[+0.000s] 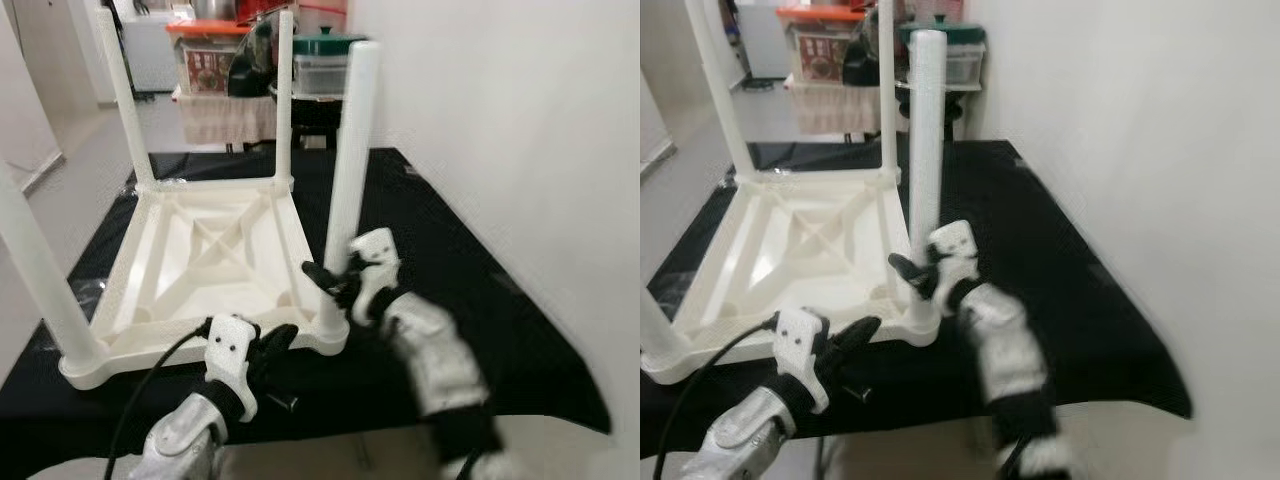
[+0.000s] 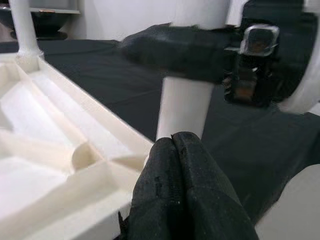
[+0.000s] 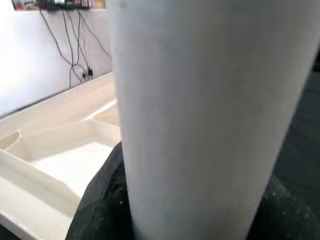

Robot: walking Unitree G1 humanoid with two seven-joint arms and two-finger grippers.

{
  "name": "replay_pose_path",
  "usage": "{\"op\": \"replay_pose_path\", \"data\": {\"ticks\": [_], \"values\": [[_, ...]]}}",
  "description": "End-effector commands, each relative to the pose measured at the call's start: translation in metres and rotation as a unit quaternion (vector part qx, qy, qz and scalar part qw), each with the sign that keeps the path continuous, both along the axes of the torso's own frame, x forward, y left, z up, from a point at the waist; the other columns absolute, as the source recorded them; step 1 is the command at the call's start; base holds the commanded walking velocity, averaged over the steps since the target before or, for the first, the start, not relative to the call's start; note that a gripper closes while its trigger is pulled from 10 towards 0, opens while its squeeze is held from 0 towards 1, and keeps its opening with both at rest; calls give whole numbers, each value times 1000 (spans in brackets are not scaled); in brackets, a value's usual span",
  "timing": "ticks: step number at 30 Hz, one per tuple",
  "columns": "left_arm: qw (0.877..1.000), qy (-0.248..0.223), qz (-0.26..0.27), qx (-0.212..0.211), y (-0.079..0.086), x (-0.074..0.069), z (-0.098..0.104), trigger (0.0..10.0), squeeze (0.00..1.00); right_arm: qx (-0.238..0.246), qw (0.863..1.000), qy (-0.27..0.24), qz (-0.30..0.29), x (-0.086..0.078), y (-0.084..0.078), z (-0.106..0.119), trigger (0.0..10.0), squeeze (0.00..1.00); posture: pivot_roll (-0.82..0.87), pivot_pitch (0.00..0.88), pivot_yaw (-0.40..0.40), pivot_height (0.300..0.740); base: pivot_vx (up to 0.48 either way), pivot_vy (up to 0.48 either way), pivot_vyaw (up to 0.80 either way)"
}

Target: Building children table

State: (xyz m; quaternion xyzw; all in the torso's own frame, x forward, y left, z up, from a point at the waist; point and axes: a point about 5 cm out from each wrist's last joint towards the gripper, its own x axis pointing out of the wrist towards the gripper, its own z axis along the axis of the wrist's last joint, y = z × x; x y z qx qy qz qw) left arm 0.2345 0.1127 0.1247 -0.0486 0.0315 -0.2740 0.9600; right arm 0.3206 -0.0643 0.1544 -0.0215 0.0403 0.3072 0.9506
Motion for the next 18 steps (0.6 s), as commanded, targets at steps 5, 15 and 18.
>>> {"op": "replay_pose_path", "data": {"ticks": [5, 15, 18], "values": [[1000, 6, -4, 5, 1, 3, -2, 10000, 0, -27, 996, 75, -38, 12, -14, -33, 0, 0, -2, 0, -50, 740, 0, 0, 0], [1000, 4, 5, 6, 0, 3, -3, 10000, 0, 3, 998, 57, 22, 12, -12, -14, 10000, 1000, 3, 0, -57, 740, 0, 0, 0], [1000, 5, 2, 5, -1, 3, -4, 10000, 0, 4, 991, 19, 133, 16, -14, 3, 10000, 361, 5, 0, -56, 740, 0, 0, 0]]}}
